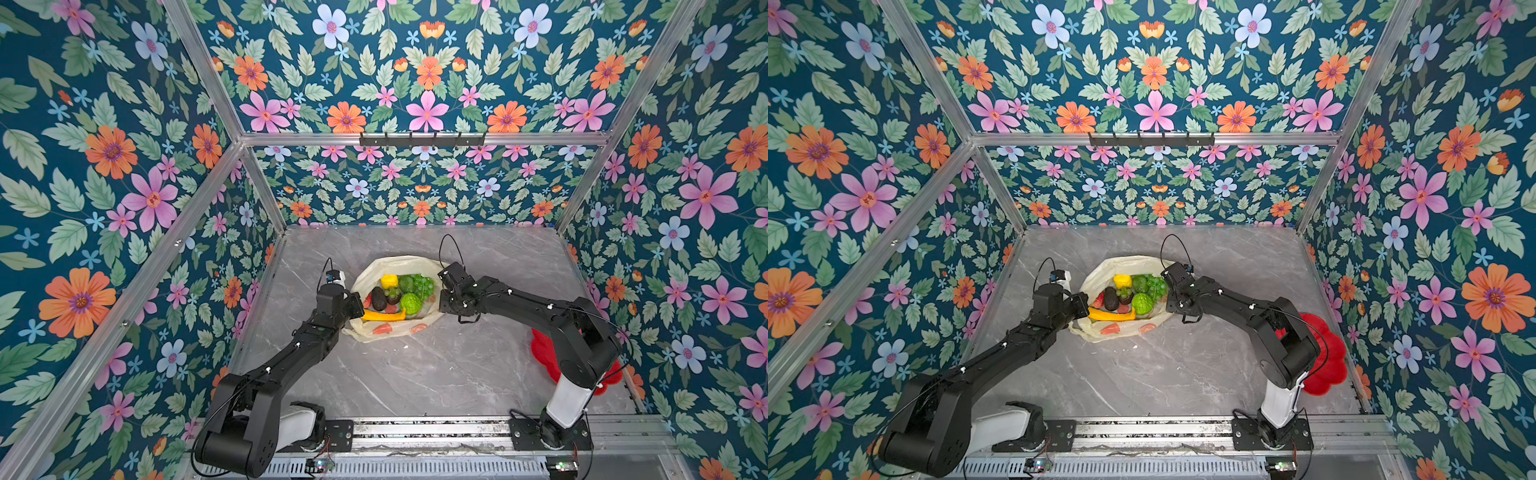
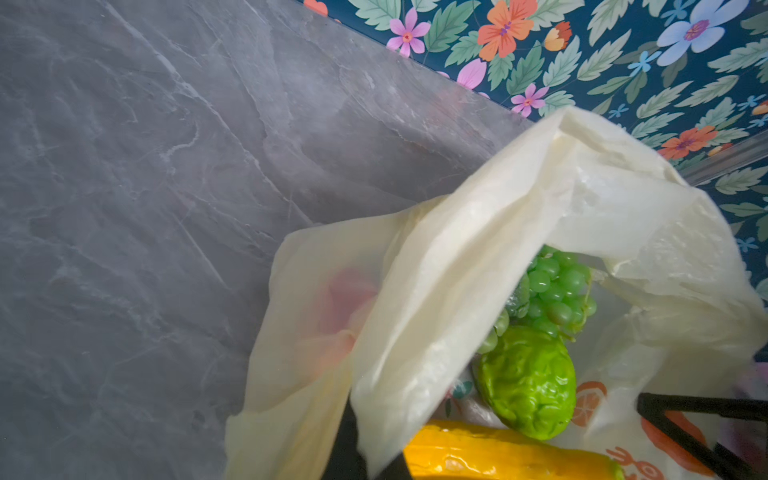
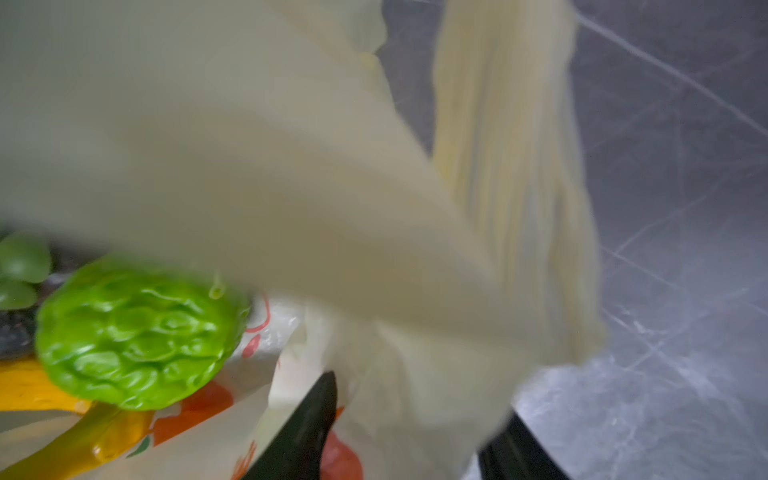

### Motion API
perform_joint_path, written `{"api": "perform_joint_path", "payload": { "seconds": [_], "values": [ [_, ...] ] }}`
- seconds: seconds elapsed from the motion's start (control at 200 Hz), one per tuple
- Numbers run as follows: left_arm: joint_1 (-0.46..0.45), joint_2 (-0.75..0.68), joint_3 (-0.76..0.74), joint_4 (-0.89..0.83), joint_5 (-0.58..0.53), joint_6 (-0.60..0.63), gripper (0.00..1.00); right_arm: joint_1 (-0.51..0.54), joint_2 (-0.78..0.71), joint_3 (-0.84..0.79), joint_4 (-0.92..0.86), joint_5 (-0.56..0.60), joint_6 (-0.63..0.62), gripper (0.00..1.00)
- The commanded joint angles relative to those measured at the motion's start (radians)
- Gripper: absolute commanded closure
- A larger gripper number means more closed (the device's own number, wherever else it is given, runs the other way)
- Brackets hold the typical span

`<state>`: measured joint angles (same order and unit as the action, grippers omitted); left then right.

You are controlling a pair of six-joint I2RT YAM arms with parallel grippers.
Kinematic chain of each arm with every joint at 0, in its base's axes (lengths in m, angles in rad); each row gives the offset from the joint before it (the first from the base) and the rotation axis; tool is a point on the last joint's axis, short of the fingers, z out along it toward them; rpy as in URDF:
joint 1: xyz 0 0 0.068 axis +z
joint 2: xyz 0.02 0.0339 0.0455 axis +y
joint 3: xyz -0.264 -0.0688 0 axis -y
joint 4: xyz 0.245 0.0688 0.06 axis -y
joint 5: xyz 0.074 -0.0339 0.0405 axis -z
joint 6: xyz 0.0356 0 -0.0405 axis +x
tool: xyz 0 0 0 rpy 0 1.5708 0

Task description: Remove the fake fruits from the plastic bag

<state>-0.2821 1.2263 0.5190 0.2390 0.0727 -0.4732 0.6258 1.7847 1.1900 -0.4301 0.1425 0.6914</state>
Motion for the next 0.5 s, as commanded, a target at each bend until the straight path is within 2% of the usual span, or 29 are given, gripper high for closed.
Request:
{"api": "perform_joint_path", "payload": {
  "seconds": [0.0, 0.18, 0.31, 0.495],
  "values": [
    [0.003, -0.003, -0.008, 0.018, -0.074, -0.038, 1.00, -0.003, -0.002, -0.028, 0.040, 0.018, -0.006, 0.61],
    [0.003, 0.075, 0.034, 0.030, -0.044, -0.083, 1.00, 0.004, 0.053, 0.008, 0.110, -0.066, -0.028, 0.72],
    [0.023, 0.122, 0.132, -0.055, -0.074, -0.114, 1.00, 0.014, 0.116, 0.099, 0.133, -0.085, -0.045, 0.75],
    [0.062, 0.158, 0.224, -0.059, -0.101, -0.117, 1.00, 0.015, 0.221, 0.277, 0.130, -0.137, -0.077, 0.79]
  ]
}}
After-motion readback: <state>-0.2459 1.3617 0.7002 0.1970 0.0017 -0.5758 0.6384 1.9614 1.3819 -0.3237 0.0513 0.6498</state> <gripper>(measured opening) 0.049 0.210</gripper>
